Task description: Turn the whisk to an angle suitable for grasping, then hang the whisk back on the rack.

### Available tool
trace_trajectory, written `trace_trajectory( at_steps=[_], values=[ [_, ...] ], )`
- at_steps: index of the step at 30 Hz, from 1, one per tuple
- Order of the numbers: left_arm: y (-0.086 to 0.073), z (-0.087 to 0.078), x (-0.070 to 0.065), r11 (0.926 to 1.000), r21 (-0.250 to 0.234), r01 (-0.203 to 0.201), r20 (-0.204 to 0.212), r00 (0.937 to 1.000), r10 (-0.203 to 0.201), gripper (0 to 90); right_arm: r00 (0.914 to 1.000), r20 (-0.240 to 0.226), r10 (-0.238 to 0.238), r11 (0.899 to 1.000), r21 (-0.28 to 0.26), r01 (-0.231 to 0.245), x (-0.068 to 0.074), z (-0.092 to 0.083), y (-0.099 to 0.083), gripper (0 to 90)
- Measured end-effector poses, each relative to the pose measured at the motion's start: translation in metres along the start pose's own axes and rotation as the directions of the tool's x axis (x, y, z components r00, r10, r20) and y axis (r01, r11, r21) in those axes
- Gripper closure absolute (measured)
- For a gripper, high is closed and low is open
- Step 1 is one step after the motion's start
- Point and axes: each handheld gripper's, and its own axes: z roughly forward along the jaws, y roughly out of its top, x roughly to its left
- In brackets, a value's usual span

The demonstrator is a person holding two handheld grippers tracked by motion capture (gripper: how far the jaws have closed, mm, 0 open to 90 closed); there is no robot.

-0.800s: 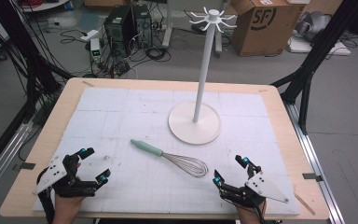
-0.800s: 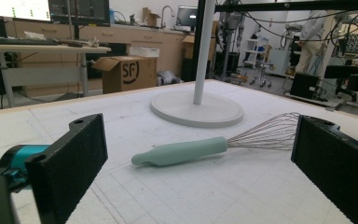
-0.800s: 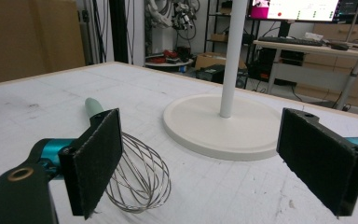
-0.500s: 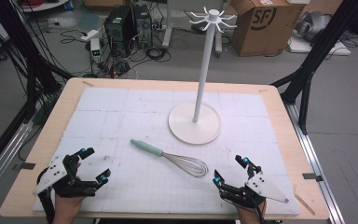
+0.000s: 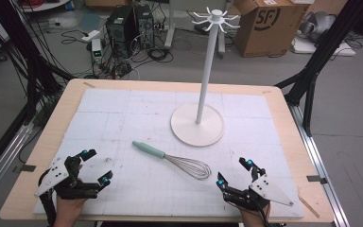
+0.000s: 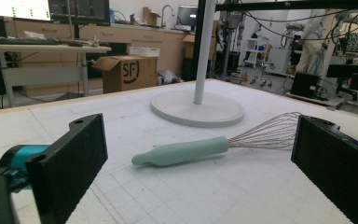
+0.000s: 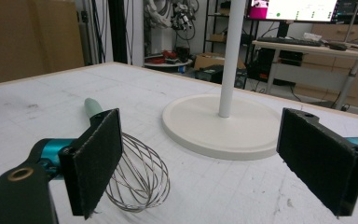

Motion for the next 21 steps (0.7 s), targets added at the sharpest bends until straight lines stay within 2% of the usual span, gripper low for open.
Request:
trace_trajectory(
  at_steps=[9,15,21],
  values=[
    [0.0,-0.002,0.0,1.0,-0.005,0.004,-0.002,1.0,-0.004,4.0,0.9999,-0.012,0.012,1.0,0.004,-0.012,0.002,0.003,0.0,13.3],
    [-0.001,-0.001,-0.002,1.0,0.003,0.003,0.002,1.0,-0.003,4.0,0.9989,-0.047,0.007,1.0,0.005,-0.006,0.005,0.01,0.005,13.5],
    [-0.002,-0.001,-0.002,0.9999,0.007,-0.008,0.001,1.0,0.008,4.0,0.996,-0.085,0.029,0.999,0.024,-0.027,0.006,0.018,0.012,13.8]
  ],
)
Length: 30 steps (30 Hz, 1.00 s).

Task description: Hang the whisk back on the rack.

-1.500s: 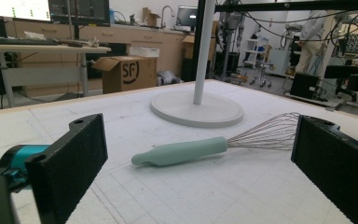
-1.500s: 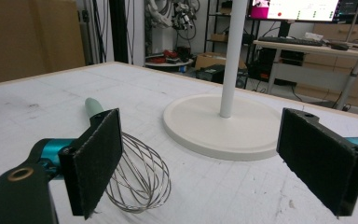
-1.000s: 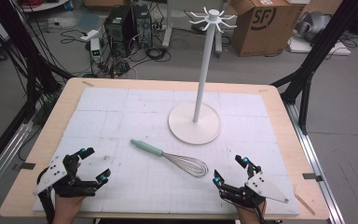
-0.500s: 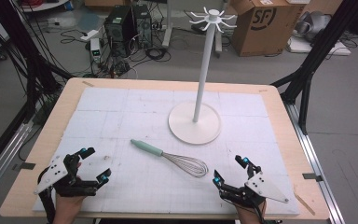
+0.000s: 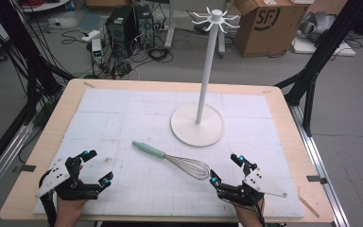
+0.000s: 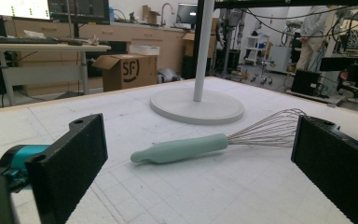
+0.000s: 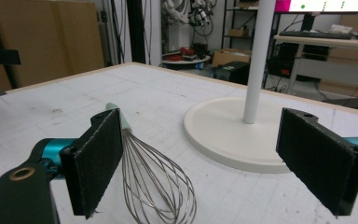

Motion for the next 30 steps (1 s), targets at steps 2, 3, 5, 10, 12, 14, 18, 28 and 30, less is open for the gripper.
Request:
trace_trajectory(
  at_steps=[2,3,5,10,12,14,18,28,30],
  values=[
    [0.0,0.0,0.0,1.0,0.001,0.001,0.001,1.0,-0.001,4.0,0.9999,-0.011,0.0,1.0,0.013,0.0,0.0,0.004,0.003,13.8],
    [0.0,0.0,0.0,1.0,0.001,0.002,0.0,1.0,-0.002,4.0,0.9999,-0.016,0.001,1.0,0.02,-0.001,-0.001,0.007,0.004,13.8],
    [0.0,0.0,0.0,1.0,0.001,-0.001,0.0,1.0,0.001,4.0,0.9995,-0.031,0.008,1.0,0.029,-0.007,-0.002,0.011,0.007,13.9],
    [-0.001,0.002,0.002,1.0,-0.002,0.005,-0.002,1.0,-0.005,4.0,0.9971,-0.076,0.002,0.997,0.077,0.004,-0.002,0.028,0.017,14.0],
    [0.0,0.002,0.002,1.0,-0.004,0.007,-0.001,1.0,-0.007,4.0,0.9951,-0.099,-0.011,0.995,0.097,0.02,0.0,0.034,0.02,14.1],
    [0.0,0.001,0.002,1.0,-0.007,0.006,-0.003,1.0,-0.006,4.0,0.9924,-0.121,-0.024,0.992,0.116,0.039,0.002,0.042,0.024,14.2],
    [0.0,0.001,0.003,0.9999,-0.012,0.012,0.0,0.9999,-0.012,4.0,0.9867,-0.157,-0.042,0.986,0.153,0.066,0.007,0.055,0.03,14.4],
    [0.001,-0.002,0.002,0.9998,-0.016,0.008,0.001,1.0,-0.008,4.0,0.9649,-0.257,-0.056,0.958,0.257,0.124,0.018,0.095,0.043,14.7],
    [0.001,-0.002,0.002,0.9998,-0.017,0.01,0.001,1.0,-0.01,4.0,0.9594,-0.28,-0.033,0.948,0.295,0.119,0.02,0.107,0.045,14.7]
  ],
)
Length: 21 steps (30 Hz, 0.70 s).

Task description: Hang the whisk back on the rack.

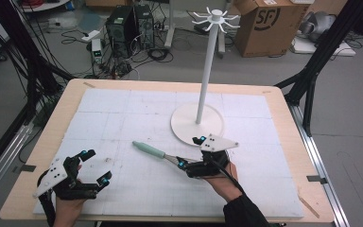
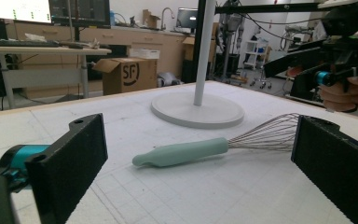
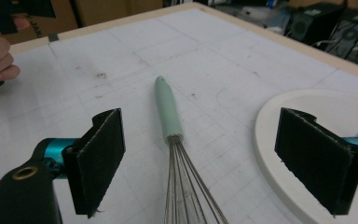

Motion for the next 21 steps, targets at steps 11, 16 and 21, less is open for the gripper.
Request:
trace_trajectory(
  at_steps=[11,16,21],
  values=[
    [-0.001,0.003,-0.003,1.0,0.001,0.003,0.021,0.9998,-0.003,4.0,0.9977,-0.068,0.009,0.983,0.182,0.004,-0.003,0.047,0.018,15.2],
    [0.0,0.002,-0.002,1.0,-0.004,0.009,0.02,0.9998,-0.009,4.0,0.9952,-0.096,0.017,0.975,0.221,0.005,-0.004,0.06,0.023,19.0],
    [0.0,0.002,0.0,0.9999,-0.005,0.01,0.02,0.9998,-0.01,4.0,0.9945,-0.102,0.026,0.94,0.342,0.01,-0.003,0.077,0.021,23.7]
  ],
)
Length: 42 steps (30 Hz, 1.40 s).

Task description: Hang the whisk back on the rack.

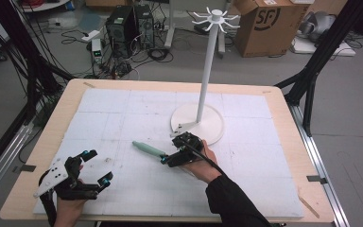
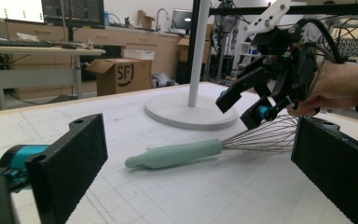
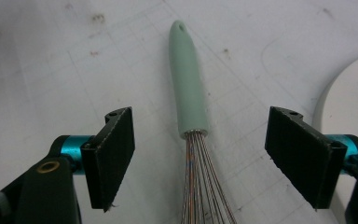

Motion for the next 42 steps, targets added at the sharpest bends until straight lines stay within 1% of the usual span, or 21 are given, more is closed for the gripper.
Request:
trace_trajectory(
  at_steps=[1,2,3,4,6,9,10,12,15,16,17,20,22,24,26,32,33,36,39,41,42],
  values=[
    [0.0,0.0,0.0,1.0,0.001,0.004,-0.003,1.0,-0.004,4.0,1.0,0.0,0.0,1.0,0.0,0.0,0.0,0.0,0.0,23.7],
    [0.0,0.0,0.001,1.0,-0.002,0.006,-0.004,1.0,-0.006,4.0,1.0,0.003,0.005,0.999,0.032,-0.005,0.0,0.004,0.003,24.2],
    [0.0,-0.001,0.001,1.0,-0.005,0.007,-0.006,1.0,-0.007,4.0,1.0,0.003,0.005,0.999,0.032,-0.005,0.0,0.004,0.003,24.2],
    [0.0,-0.001,0.002,1.0,-0.004,0.005,-0.003,1.0,-0.005,4.0,0.9999,-0.01,0.001,0.998,0.058,0.0,0.001,0.007,0.006,25.2],
    [0.0,-0.001,0.001,1.0,-0.007,0.007,-0.006,1.0,-0.007,4.0,0.9993,-0.007,-0.037,0.993,0.108,0.038,0.004,0.012,0.012,26.3],
    [0.0,-0.002,0.0,1.0,-0.002,0.003,-0.006,1.0,-0.003,4.0,0.9982,-0.015,-0.058,0.99,0.128,0.059,0.008,0.015,0.018,27.0],
    [0.0,-0.002,0.0,1.0,-0.005,0.002,-0.004,1.0,-0.002,4.0,0.9971,-0.018,-0.073,0.986,0.152,0.075,0.011,0.018,0.024,27.4],
    [0.0,-0.003,0.0,1.0,-0.005,0.005,-0.007,1.0,-0.005,4.0,0.9964,-0.019,-0.083,0.983,0.16,0.085,0.011,0.02,0.027,28.0],
    [0.001,-0.005,0.0,1.0,-0.008,0.004,-0.008,1.0,-0.005,4.0,0.9957,-0.034,-0.086,0.973,0.211,0.091,0.011,0.027,0.033,28.2],
    [0.001,-0.005,0.0,0.9999,-0.011,0.003,-0.007,1.0,-0.003,4.0,0.9955,-0.037,-0.088,0.965,0.244,0.094,0.011,0.03,0.035,28.5],
    [0.001,-0.005,-0.001,0.9999,-0.011,0.001,-0.011,0.9999,-0.002,4.0,0.9951,-0.037,-0.091,0.961,0.257,0.098,0.011,0.032,0.036,29.5],
    [0.001,-0.006,-0.001,0.9999,-0.015,0.001,-0.009,1.0,-0.001,4.0,0.9962,-0.045,-0.075,0.954,0.286,0.085,0.01,0.038,0.039,33.4],
    [0.001,-0.007,-0.001,0.9999,-0.016,0.005,-0.009,0.9999,-0.005,4.0,0.9975,-0.033,-0.063,0.947,0.314,0.07,0.009,0.045,0.039,38.3],
    [0.001,-0.007,-0.001,0.9999,-0.015,0.001,-0.008,1.0,-0.002,4.0,0.9979,-0.03,-0.058,0.945,0.321,0.065,0.009,0.047,0.039,38.4],
    [0.001,-0.007,-0.001,0.9999,-0.016,0.001,-0.008,1.0,-0.002,4.0,0.9985,-0.029,-0.046,0.936,0.347,0.054,0.01,0.052,0.04,39.2],
    [0.002,-0.007,-0.001,0.9998,-0.018,0.005,-0.003,1.0,-0.005,4.0,0.9988,-0.02,-0.044,0.93,0.365,0.048,0.011,0.059,0.043,44.3],
    [0.002,-0.007,-0.001,0.9997,-0.02,0.011,-0.003,0.9999,-0.011,4.0,0.9986,-0.03,-0.043,0.925,0.378,0.051,0.012,0.062,0.044,45.5],
    [0.002,-0.007,-0.001,0.9997,-0.023,0.01,-0.005,0.9999,-0.01,4.0,0.9986,-0.038,-0.035,0.921,0.386,0.047,0.012,0.064,0.044,46.6],
    [0.002,-0.008,-0.001,0.9998,-0.02,0.005,-0.005,1.0,-0.005,4.0,0.9982,-0.06,0.008,0.911,0.412,0.018,0.007,0.068,0.043,47.5],
    [0.002,-0.008,-0.001,0.9998,-0.021,0.006,-0.009,0.9999,-0.006,4.0,0.9976,-0.068,0.009,0.91,0.414,0.02,0.005,0.068,0.042,48.2],
    [0.002,-0.008,-0.001,0.9998,-0.02,0.006,-0.006,1.0,-0.006,4.0,0.9967,-0.078,0.023,0.911,0.412,0.011,0.002,0.068,0.042,49.9]
  ],
)
